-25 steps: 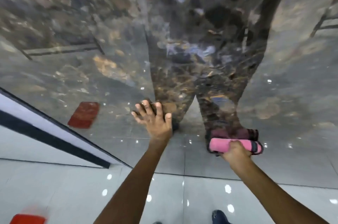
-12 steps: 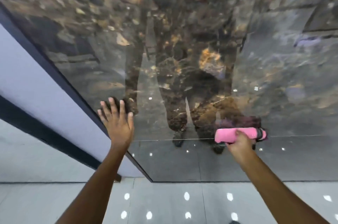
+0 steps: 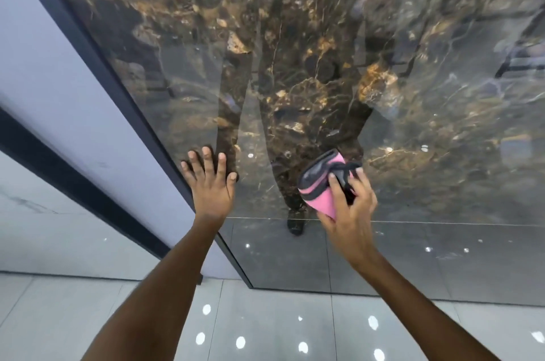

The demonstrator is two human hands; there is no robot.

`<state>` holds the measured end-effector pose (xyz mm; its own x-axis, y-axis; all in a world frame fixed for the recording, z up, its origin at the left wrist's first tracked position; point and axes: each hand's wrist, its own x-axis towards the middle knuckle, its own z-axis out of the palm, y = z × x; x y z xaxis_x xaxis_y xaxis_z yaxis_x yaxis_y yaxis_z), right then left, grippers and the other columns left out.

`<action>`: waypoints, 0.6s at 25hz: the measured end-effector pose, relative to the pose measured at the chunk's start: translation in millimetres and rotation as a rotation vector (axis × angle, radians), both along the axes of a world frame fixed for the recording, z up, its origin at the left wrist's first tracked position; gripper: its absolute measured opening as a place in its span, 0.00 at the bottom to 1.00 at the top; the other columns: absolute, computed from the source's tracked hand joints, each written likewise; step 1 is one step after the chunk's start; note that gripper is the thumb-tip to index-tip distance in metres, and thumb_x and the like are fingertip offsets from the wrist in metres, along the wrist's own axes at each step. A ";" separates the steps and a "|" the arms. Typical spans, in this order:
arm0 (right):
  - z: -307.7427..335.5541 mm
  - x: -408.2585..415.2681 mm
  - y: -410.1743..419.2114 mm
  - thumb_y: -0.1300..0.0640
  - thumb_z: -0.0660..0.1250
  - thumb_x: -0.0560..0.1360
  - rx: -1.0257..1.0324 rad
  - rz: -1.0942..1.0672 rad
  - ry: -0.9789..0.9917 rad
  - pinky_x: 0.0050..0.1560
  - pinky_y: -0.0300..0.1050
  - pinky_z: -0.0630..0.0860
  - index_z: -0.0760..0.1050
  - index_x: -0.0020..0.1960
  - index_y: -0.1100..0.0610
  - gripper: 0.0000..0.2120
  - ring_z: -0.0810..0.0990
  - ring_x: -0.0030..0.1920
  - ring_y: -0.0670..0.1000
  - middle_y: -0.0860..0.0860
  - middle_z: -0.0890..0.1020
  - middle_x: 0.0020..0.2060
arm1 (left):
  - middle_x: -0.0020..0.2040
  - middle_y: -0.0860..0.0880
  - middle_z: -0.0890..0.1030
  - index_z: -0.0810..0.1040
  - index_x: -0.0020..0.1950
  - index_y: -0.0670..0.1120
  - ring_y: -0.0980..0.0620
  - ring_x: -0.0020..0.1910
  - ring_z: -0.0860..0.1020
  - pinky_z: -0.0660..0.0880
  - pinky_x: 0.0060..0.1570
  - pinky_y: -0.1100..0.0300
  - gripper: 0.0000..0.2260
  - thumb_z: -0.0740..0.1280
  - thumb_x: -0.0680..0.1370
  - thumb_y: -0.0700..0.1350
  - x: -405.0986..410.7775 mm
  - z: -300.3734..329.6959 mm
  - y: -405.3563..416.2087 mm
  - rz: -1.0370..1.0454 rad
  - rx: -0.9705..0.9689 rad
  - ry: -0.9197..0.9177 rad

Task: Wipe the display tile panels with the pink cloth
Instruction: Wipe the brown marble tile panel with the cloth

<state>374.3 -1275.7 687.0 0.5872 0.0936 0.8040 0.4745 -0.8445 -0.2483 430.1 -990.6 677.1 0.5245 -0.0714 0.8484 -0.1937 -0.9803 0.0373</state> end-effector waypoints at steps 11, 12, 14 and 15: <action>-37.0 48.3 6.4 0.59 0.66 0.73 -0.299 0.053 -0.368 0.73 0.54 0.57 0.65 0.69 0.62 0.26 0.64 0.71 0.61 0.61 0.65 0.66 | 0.80 0.51 0.38 0.41 0.80 0.54 0.45 0.79 0.39 0.39 0.75 0.43 0.26 0.46 0.84 0.56 20.0 -10.6 8.4 -0.022 0.052 -0.161; -43.1 48.0 9.6 0.59 0.66 0.71 -0.300 0.051 -0.369 0.73 0.54 0.56 0.65 0.69 0.62 0.27 0.63 0.71 0.61 0.61 0.64 0.67 | 0.80 0.51 0.38 0.41 0.80 0.55 0.46 0.79 0.39 0.39 0.76 0.44 0.26 0.47 0.84 0.55 18.8 -16.0 10.9 -0.026 0.056 -0.165; -55.6 48.0 14.0 0.61 0.71 0.67 -0.298 0.042 -0.363 0.74 0.53 0.55 0.65 0.69 0.62 0.33 0.62 0.71 0.61 0.61 0.64 0.68 | 0.80 0.51 0.38 0.42 0.81 0.54 0.45 0.79 0.40 0.42 0.76 0.44 0.28 0.51 0.83 0.54 14.0 -29.8 17.3 -0.031 0.111 -0.165; -63.0 46.1 16.2 0.61 0.73 0.64 -0.286 0.035 -0.368 0.74 0.53 0.54 0.65 0.69 0.62 0.35 0.62 0.72 0.61 0.61 0.63 0.68 | 0.80 0.50 0.39 0.43 0.81 0.53 0.45 0.79 0.41 0.44 0.76 0.44 0.29 0.52 0.83 0.54 8.7 -41.2 22.8 -0.033 0.171 -0.170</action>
